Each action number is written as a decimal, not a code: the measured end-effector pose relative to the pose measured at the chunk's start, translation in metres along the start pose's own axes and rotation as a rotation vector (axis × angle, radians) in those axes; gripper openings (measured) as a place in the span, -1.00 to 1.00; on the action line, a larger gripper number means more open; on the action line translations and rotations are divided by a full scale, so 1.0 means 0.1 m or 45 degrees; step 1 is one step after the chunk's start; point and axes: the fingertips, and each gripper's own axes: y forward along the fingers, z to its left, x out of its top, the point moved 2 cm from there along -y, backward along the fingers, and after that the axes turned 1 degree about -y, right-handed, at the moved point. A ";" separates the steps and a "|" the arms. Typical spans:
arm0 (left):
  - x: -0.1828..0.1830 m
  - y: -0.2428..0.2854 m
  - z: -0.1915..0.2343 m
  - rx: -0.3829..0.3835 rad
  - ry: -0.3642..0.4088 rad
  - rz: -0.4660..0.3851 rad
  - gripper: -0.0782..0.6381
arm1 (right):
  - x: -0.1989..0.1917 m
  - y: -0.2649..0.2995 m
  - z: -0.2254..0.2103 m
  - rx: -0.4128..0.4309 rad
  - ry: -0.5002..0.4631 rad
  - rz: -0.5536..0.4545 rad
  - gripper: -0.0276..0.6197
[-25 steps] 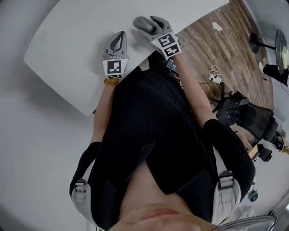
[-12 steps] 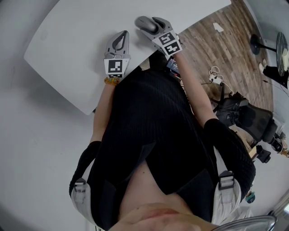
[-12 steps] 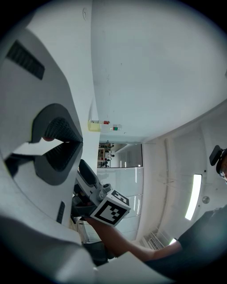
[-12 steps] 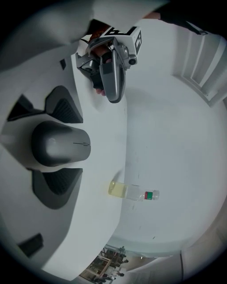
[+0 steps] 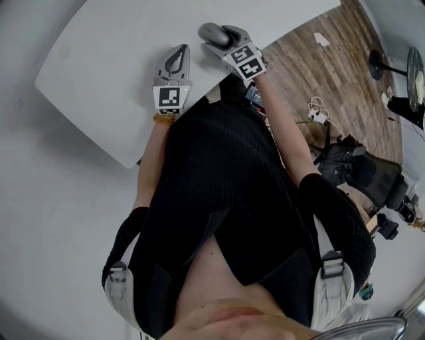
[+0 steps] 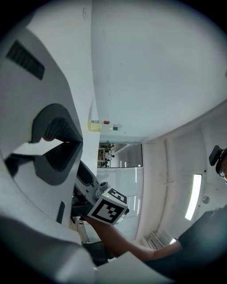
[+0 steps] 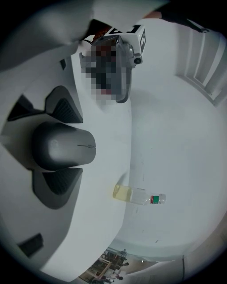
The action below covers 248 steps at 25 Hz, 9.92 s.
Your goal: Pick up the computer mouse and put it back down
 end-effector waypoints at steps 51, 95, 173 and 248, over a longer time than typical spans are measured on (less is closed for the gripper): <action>0.00 0.01 -0.01 -0.002 -0.001 -0.001 -0.75 | -0.05 0.02 -0.01 -0.023 0.021 0.062 -0.03; 0.01 0.01 0.01 -0.004 -0.002 0.002 -0.75 | 0.69 -0.48 -0.06 -0.119 0.009 -0.203 -0.03; 0.00 0.00 0.00 -0.004 -0.001 0.000 -0.75 | 1.46 -1.09 -0.09 -0.217 -0.048 -0.473 -0.03; 0.00 -0.01 -0.02 -0.005 0.002 -0.003 -0.75 | 0.24 -0.34 -0.21 -0.191 0.114 -0.104 -0.03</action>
